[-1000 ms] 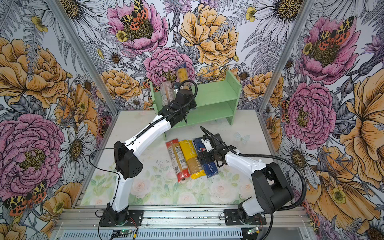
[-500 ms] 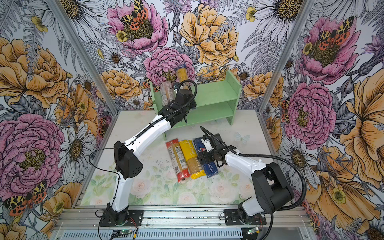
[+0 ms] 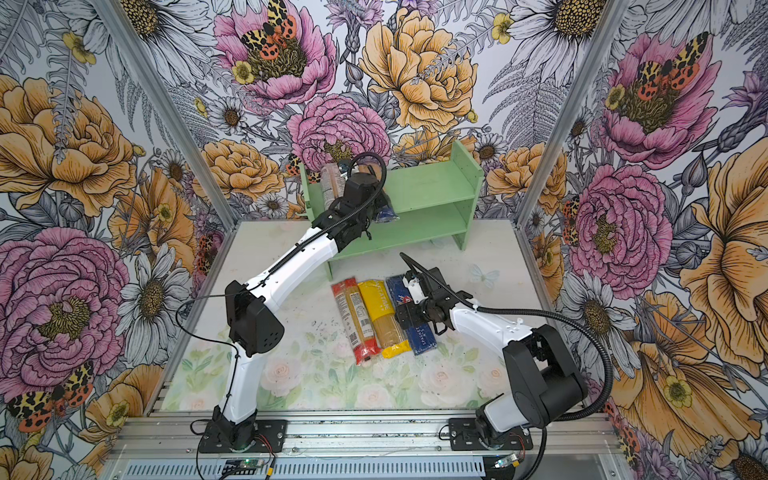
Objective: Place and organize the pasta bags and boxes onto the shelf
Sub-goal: 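Lower the Ankara bag beside the clear bag on the lower tier, then open the left gripper to release the Ankara bag on the shelf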
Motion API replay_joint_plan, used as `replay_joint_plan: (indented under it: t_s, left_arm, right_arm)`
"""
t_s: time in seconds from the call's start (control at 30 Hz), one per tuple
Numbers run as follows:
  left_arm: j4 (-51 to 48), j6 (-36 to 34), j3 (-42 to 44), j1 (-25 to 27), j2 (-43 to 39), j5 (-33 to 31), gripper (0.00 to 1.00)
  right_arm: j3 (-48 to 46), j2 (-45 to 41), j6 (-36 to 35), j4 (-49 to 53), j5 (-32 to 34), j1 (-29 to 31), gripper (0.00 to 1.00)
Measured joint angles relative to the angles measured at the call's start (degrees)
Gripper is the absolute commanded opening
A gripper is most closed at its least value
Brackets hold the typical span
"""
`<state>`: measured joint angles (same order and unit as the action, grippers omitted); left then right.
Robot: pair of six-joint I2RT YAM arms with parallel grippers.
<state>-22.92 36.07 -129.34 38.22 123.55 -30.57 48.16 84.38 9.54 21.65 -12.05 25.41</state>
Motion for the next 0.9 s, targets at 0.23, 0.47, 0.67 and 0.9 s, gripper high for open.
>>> replay_joint_plan:
  t_s: [0.23,0.47,0.67,0.9]
  left_arm:
    - [0.5,0.0,0.0,0.0,0.0,0.0,0.49]
    - [0.5,0.0,0.0,0.0,0.0,0.2,0.57]
    - [1.0,-0.2,0.8,0.1,-0.1,0.2,0.62]
    - [2.5,-2.4,1.1,0.7,-0.3,0.4,0.67]
  right_arm:
    - [0.0,0.0,0.0,0.0,0.0,0.0,0.98]
    - [0.0,0.0,0.0,0.0,0.0,0.0,0.98]
    - [0.0,0.0,0.0,0.0,0.0,0.0,0.98]
    - [0.0,0.0,0.0,0.0,0.0,0.0,0.98]
